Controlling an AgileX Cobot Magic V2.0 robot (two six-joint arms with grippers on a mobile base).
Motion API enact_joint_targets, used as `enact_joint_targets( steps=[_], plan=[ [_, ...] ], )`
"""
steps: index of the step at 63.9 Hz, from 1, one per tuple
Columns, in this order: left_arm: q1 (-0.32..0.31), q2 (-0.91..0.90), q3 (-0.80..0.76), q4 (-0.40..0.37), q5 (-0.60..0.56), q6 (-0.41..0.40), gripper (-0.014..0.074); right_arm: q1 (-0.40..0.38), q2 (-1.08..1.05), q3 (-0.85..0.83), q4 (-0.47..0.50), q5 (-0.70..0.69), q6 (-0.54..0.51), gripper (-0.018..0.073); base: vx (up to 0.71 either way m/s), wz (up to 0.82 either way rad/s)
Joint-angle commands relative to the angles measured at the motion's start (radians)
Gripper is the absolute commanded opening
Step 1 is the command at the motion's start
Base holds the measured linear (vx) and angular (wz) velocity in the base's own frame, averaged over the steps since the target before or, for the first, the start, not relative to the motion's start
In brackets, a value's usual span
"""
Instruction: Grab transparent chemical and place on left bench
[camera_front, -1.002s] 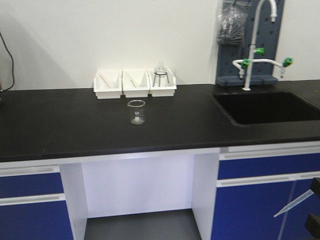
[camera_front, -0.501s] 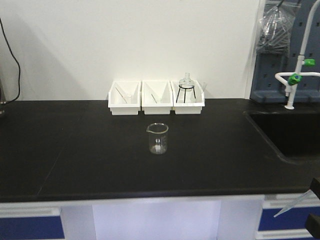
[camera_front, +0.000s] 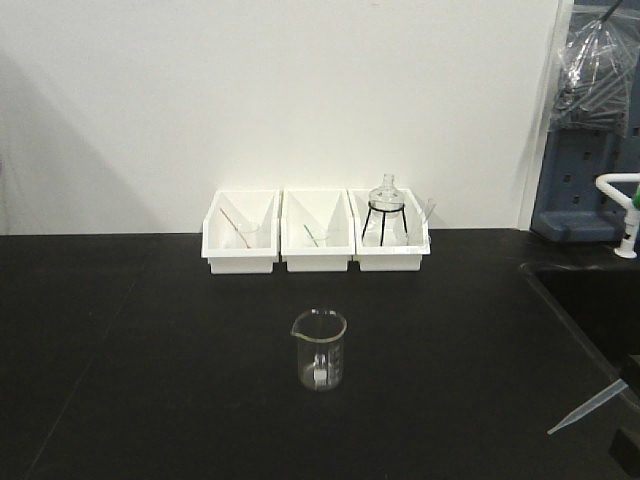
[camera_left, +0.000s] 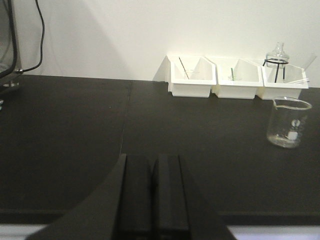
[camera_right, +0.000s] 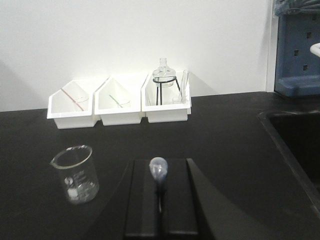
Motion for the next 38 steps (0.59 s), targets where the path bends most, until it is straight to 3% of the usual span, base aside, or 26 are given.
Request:
enact_joint_targets(
  steps=[1, 38],
  plan=[
    [-0.002, -0.019, 0.016, -0.001, -0.078, -0.008, -0.0003, -0.002, -0.006, -0.029, -0.002, -0.080, -0.001, -0.0008, 0.38, 0.00],
    [-0.002, -0.019, 0.016, -0.001, -0.078, -0.008, -0.0003, -0.002, -0.006, -0.029, -0.002, -0.080, -0.001, -0.0008, 0.28, -0.01]
  ],
)
